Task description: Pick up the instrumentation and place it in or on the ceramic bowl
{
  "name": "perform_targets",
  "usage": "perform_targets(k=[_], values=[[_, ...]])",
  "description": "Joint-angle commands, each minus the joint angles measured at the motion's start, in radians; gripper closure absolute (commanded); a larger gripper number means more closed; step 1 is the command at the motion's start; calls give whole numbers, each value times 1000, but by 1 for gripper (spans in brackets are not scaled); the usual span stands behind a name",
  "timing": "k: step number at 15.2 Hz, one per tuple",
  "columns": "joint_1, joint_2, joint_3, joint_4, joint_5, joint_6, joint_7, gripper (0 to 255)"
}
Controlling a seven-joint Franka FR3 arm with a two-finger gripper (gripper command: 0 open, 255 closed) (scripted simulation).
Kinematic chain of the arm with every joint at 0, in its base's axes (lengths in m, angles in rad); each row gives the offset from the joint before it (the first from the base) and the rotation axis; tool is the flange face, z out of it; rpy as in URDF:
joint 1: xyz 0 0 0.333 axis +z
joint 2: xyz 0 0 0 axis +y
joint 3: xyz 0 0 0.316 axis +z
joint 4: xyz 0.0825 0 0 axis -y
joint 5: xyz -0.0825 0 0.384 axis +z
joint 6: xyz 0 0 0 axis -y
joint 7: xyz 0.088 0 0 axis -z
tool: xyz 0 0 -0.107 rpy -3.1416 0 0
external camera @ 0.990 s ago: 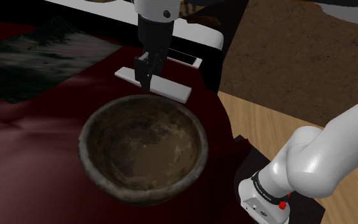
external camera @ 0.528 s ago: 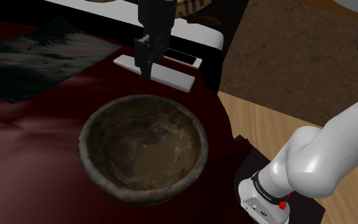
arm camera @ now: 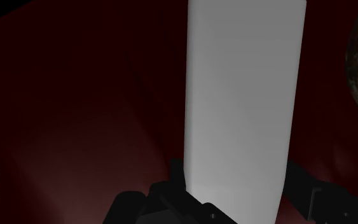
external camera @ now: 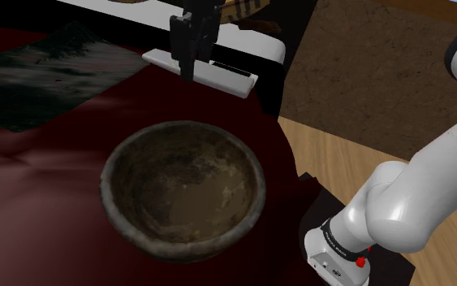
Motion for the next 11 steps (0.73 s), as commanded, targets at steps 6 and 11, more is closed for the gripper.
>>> perform_targets(k=[6,11], values=[[7,52,9,158,-19,-111,14,255],[17,99,18,280,-37,-188,26,255]])
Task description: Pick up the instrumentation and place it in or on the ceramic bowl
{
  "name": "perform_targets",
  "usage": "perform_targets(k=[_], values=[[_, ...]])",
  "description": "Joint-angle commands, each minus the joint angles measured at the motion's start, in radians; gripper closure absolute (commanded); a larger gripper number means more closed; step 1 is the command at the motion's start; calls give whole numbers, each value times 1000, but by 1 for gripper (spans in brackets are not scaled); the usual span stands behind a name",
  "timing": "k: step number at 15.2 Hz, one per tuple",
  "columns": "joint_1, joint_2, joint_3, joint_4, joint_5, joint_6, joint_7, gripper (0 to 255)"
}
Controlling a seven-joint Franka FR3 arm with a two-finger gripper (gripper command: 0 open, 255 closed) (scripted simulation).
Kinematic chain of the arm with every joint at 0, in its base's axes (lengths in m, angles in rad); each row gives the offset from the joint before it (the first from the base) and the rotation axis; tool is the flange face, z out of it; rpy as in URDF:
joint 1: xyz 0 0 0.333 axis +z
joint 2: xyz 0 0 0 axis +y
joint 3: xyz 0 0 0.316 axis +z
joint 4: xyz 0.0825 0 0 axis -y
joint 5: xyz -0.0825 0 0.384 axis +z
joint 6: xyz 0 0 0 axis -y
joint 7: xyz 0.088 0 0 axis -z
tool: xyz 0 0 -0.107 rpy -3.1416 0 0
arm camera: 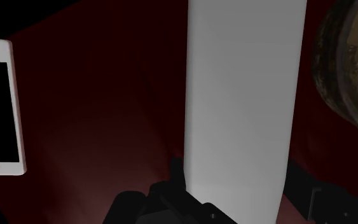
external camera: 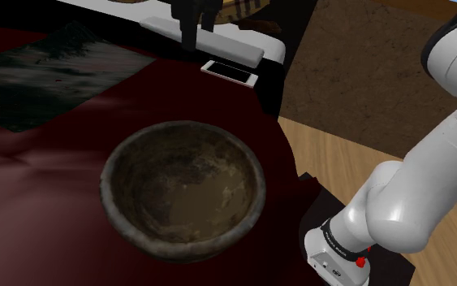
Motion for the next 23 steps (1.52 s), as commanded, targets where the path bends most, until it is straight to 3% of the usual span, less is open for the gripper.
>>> perform_targets(k=[1,9,17,23], values=[[11,-9,10,0,3,-9,22,255],[94,-84,96,-78,39,1,202,255],[189,-73,205,-61,39,-5,406,255],[177,-138,187,-215,74,93,379,255]])
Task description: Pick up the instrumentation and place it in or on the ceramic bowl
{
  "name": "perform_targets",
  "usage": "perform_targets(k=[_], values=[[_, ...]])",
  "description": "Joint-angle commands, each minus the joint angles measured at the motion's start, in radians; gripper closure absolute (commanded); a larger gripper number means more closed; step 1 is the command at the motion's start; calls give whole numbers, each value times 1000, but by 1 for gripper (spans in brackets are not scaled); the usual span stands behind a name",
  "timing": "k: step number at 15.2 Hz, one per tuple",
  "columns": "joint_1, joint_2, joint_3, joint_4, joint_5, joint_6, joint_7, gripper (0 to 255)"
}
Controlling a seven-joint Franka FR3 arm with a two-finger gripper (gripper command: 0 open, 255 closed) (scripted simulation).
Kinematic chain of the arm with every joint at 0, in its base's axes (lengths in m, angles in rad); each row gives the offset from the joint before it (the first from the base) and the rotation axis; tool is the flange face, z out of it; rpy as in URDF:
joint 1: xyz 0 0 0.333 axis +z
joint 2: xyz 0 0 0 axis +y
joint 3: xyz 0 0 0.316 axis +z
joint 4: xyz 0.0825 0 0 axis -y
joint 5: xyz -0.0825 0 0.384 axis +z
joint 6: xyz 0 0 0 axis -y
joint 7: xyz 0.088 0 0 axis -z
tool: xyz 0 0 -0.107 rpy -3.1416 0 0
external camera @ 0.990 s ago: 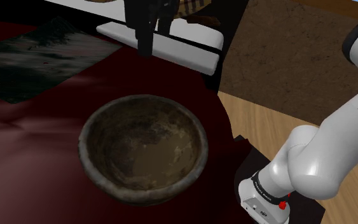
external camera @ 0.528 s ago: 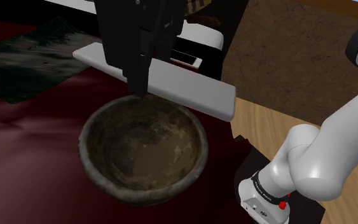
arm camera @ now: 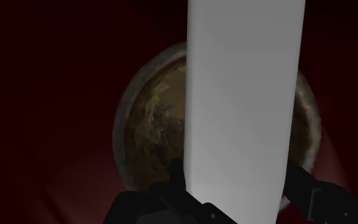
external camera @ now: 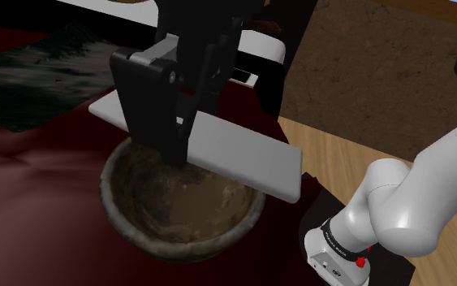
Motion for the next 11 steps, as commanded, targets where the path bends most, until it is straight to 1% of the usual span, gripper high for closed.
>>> perform_targets(k=[1,7,11], values=[[-2,-17,-4,-46,9,33,-6,255],[-4,-66,-16,-188,32,132,-26,255],[-4,-66,-16,-188,32,132,-26,255]])
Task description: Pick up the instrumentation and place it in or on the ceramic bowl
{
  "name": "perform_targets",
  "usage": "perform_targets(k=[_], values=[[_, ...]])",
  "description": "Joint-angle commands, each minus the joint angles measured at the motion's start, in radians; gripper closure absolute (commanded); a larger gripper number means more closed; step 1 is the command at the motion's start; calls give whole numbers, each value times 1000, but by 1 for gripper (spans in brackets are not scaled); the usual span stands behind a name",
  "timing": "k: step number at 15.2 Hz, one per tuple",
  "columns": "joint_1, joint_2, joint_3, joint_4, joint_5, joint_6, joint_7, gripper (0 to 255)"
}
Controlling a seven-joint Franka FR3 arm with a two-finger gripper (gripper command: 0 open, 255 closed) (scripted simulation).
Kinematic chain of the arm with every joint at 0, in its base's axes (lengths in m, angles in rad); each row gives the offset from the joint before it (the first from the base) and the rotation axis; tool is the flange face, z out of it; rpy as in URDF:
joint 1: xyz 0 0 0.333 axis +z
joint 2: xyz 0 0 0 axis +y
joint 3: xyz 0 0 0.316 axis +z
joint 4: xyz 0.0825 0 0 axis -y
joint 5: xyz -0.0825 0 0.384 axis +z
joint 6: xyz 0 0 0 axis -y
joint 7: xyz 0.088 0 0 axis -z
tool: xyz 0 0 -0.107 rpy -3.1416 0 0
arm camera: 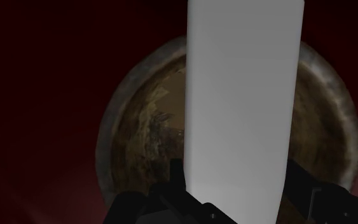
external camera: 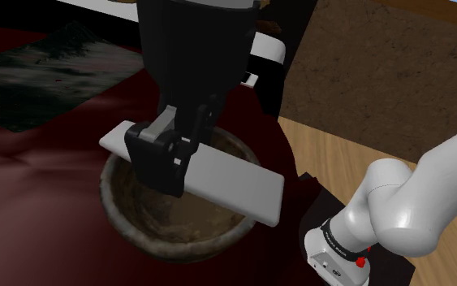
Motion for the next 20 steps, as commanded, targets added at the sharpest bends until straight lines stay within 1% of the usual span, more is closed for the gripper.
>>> perform_targets(k=[1,4,5,10,14,20], values=[[0,-1,0,-2,1,2,0,255],[0,-1,0,-2,1,2,0,255],[0,-1,0,-2,1,2,0,0],[0,-1,0,-2,1,2,0,0],[5,75,20,207,-37,-141,32,0],[5,75,20,207,-37,-141,32,0]])
